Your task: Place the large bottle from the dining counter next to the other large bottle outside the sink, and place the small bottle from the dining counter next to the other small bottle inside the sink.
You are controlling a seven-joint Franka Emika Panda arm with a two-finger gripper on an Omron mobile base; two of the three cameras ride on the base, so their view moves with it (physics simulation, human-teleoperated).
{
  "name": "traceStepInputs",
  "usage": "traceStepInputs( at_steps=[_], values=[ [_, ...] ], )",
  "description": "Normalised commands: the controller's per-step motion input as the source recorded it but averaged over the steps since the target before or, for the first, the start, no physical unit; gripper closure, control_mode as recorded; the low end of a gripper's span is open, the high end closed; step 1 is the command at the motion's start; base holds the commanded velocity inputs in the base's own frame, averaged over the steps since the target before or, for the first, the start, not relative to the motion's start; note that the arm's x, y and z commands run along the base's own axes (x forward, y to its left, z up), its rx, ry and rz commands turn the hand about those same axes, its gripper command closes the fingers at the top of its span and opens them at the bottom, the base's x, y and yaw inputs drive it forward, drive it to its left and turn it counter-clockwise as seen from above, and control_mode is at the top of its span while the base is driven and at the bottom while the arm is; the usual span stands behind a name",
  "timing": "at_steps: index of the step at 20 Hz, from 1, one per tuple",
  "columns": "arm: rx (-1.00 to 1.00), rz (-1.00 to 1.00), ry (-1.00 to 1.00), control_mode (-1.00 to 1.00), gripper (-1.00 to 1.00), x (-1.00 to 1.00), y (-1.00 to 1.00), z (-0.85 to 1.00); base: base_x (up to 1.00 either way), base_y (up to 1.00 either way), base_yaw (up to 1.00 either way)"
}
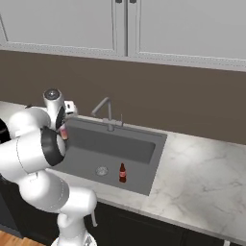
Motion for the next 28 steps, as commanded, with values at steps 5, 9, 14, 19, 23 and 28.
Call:
traceStepInputs(
  at_steps=[5,9,14,19,23,28],
  values=[
    [-0.03,0.03,-0.01,-1.00,1.00,0.00,0.06,-0.37,0.00,0.00,0.00],
    [0.01,0.01,-0.01,-1.00,1.00,0.01,-0.01,-0.49,0.00,0.00,0.00],
    [0.03,0.00,-0.02,-1.00,1.00,0.04,-0.04,-0.55,0.00,0.00,0.00],
    [0.00,0.00,-0.06,-1.00,1.00,0.10,0.00,-0.44,0.00,0.00,0.00],
    [0.01,0.00,-0.04,-1.00,1.00,0.16,0.00,-0.33,0.00,0.00,0.00],
    [0.04,0.00,0.00,-1.00,1.00,0.06,0.00,-0.27,0.00,0.00,0.00]
  ],
)
